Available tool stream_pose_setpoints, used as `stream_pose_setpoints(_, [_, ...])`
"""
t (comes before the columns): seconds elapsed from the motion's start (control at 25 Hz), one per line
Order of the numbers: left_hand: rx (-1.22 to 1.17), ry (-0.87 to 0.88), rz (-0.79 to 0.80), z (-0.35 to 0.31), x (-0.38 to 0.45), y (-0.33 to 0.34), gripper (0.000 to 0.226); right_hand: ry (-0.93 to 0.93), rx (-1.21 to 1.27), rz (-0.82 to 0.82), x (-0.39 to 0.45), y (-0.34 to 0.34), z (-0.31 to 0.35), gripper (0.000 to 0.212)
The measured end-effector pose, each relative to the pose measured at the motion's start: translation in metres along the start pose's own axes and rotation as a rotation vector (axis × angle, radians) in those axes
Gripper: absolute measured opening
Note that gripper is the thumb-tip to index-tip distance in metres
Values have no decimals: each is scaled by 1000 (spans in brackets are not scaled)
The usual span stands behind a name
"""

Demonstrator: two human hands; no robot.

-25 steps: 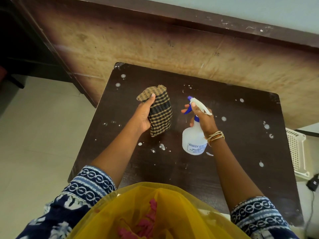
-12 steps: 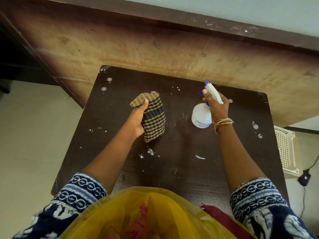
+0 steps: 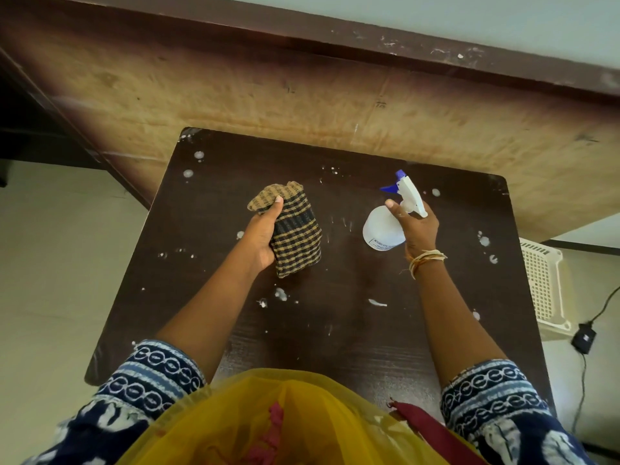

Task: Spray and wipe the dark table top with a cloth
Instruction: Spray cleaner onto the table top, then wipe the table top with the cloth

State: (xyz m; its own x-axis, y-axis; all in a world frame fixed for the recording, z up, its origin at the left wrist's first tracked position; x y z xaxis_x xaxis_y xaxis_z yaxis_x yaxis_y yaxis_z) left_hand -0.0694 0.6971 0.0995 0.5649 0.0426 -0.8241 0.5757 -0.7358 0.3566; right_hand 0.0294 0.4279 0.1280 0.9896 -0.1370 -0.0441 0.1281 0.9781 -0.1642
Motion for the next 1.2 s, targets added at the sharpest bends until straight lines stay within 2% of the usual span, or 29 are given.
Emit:
stream_pose_setpoints(0.08, [14, -1, -24, 6, 0, 2, 46, 79, -46, -74, -13, 1, -11, 62])
stream_pose_setpoints(0.12, [16, -2, -31, 9, -1, 4, 47, 125, -35, -179, -24, 1, -15, 60])
stream_pose_setpoints(0.2, [14, -9, -28, 16, -3, 5, 49, 212, 56, -442, -57, 7, -20, 44])
stream_pose_setpoints(0.24, [13, -12, -23, 19, -3, 4, 50, 288, 146, -481, -72, 20, -24, 35])
stream_pose_setpoints(0.28, [15, -15, -17, 23, -4, 4, 48, 383, 250, -395, -83, 43, -27, 29])
stream_pose_setpoints(0.32, [20, -11, -9, 25, -4, 4, 44, 449, 341, -215, -92, 70, -28, 28])
stream_pose_setpoints(0.4, [35, -4, 2, 26, -4, 0, 33, 417, 386, 189, -104, 118, -22, 33])
stream_pose_setpoints(0.44, [50, 4, 5, 23, -3, -2, 30, 364, 342, 303, -106, 133, -16, 34])
stream_pose_setpoints(0.56, [105, 59, -40, 2, 10, -23, 36, 231, 205, 422, -96, 160, -9, 14])
stream_pose_setpoints(0.6, [132, 84, -66, -6, 16, -32, 38, 238, 204, 485, -92, 170, -7, 11])
stream_pose_setpoints(0.68, [206, 136, -92, -23, 30, -46, 38, 346, 290, 597, -88, 191, -13, 21])
stream_pose_setpoints(0.72, [240, 159, -92, -31, 36, -52, 37, 402, 336, 624, -87, 201, -15, 29])
stream_pose_setpoints(0.8, [303, 189, -110, -46, 45, -65, 36, 462, 396, 625, -82, 224, -19, 30])
stream_pose_setpoints(0.96, [500, 319, -201, -84, 56, -98, 42, 367, 453, 588, -60, 258, 2, 29])
stream_pose_setpoints(1.04, [714, 486, -354, -105, 59, -121, 42, 211, 315, 536, -42, 269, 18, 32])
stream_pose_setpoints(1.12, [913, 613, -528, -122, 61, -145, 42, -57, 15, 499, -22, 280, 37, 33])
stream_pose_setpoints(1.2, [1072, 693, -665, -136, 63, -164, 43, -263, -270, 580, -12, 303, 46, 40])
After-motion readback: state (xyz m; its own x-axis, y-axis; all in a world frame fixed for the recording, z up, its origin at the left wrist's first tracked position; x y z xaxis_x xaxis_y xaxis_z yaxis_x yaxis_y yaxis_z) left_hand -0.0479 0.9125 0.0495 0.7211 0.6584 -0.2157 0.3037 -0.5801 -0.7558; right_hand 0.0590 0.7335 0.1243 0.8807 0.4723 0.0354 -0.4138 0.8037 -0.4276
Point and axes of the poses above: each hand's wrist, its own x-axis towards the middle knuckle, its own y-axis out of the palm, z = x × y, the point moved 5 cm from there along x, towards the middle knuckle, and after that the axes turned 12 degrees about -y, right-handed, at the moved point
